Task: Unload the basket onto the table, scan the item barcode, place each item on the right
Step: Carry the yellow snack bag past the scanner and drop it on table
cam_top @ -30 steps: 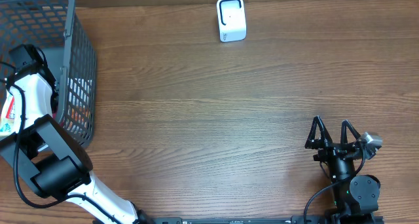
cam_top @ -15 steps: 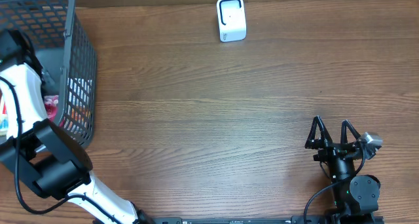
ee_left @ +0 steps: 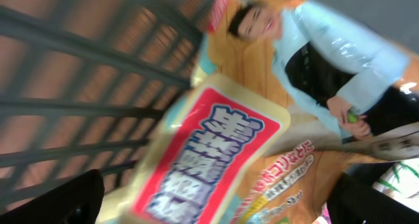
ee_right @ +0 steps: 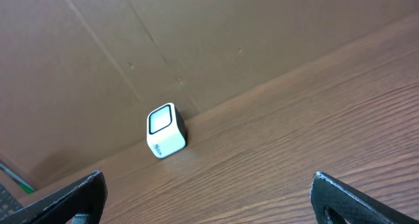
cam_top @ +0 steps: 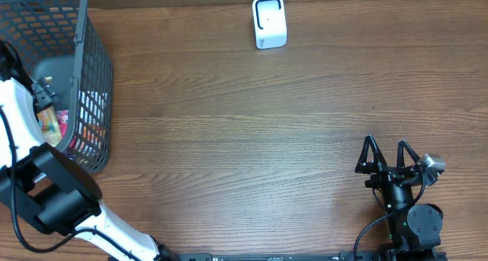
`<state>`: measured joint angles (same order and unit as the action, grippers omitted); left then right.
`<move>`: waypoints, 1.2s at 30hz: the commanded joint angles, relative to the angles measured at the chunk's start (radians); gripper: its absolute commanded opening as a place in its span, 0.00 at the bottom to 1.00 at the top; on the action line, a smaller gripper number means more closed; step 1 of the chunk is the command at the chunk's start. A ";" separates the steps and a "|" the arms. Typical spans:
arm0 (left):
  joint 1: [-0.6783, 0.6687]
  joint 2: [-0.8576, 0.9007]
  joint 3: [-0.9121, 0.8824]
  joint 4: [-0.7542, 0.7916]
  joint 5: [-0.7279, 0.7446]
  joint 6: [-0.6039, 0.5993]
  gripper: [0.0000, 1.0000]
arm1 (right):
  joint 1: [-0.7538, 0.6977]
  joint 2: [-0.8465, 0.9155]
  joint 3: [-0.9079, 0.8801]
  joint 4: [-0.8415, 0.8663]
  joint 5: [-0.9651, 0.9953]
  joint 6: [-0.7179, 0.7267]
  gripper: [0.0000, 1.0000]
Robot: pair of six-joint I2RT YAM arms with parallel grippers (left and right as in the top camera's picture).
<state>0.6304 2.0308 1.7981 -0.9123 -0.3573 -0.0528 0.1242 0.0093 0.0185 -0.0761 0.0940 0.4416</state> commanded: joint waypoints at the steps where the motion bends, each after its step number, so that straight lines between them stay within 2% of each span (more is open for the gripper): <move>1: 0.007 0.086 0.005 -0.021 0.044 -0.014 1.00 | -0.004 -0.006 -0.011 0.005 0.010 0.000 1.00; 4: 0.006 0.140 0.005 -0.047 0.043 -0.014 1.00 | -0.004 -0.006 -0.011 0.005 0.010 0.000 1.00; 5: 0.006 0.155 0.005 -0.056 0.043 -0.013 0.93 | -0.004 -0.006 -0.011 0.005 0.010 0.000 1.00; 6: 0.006 0.164 0.005 -0.063 0.043 -0.008 0.63 | -0.004 -0.006 -0.011 0.005 0.010 0.000 1.00; 7: 0.006 0.164 0.005 -0.063 0.042 -0.006 0.49 | -0.004 -0.006 -0.011 0.005 0.010 0.000 1.00; 10: 0.005 0.147 0.019 -0.069 0.039 -0.007 0.13 | -0.004 -0.006 -0.011 0.005 0.010 0.000 1.00; 11: 0.005 0.135 0.032 -0.074 0.040 -0.007 0.05 | -0.004 -0.006 -0.011 0.005 0.010 0.000 1.00; 21: 0.002 -0.098 0.218 -0.101 0.079 -0.136 0.04 | -0.004 -0.006 -0.011 0.005 0.010 0.000 1.00; 25: 0.002 -0.237 0.240 -0.116 0.277 -0.135 0.04 | -0.004 -0.006 -0.011 0.005 0.010 0.000 1.00; 27: -0.005 -0.359 0.240 -0.097 0.566 -0.135 0.04 | -0.004 -0.006 -0.011 0.005 0.010 0.000 1.00; 30: -0.045 -0.436 0.240 -0.099 0.829 -0.135 0.04 | -0.004 -0.006 -0.011 0.005 0.010 0.000 1.00; 33: -0.147 -0.465 0.240 -0.142 0.943 -0.135 0.04 | -0.004 -0.006 -0.011 0.005 0.010 0.000 1.00; 36: -0.307 -0.450 0.234 -0.230 0.952 -0.134 0.04 | -0.004 -0.006 -0.011 0.005 0.010 0.000 1.00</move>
<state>0.4690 1.5578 2.0327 -1.0805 0.4381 -0.1814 0.1242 0.0093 0.0185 -0.0761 0.0937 0.4412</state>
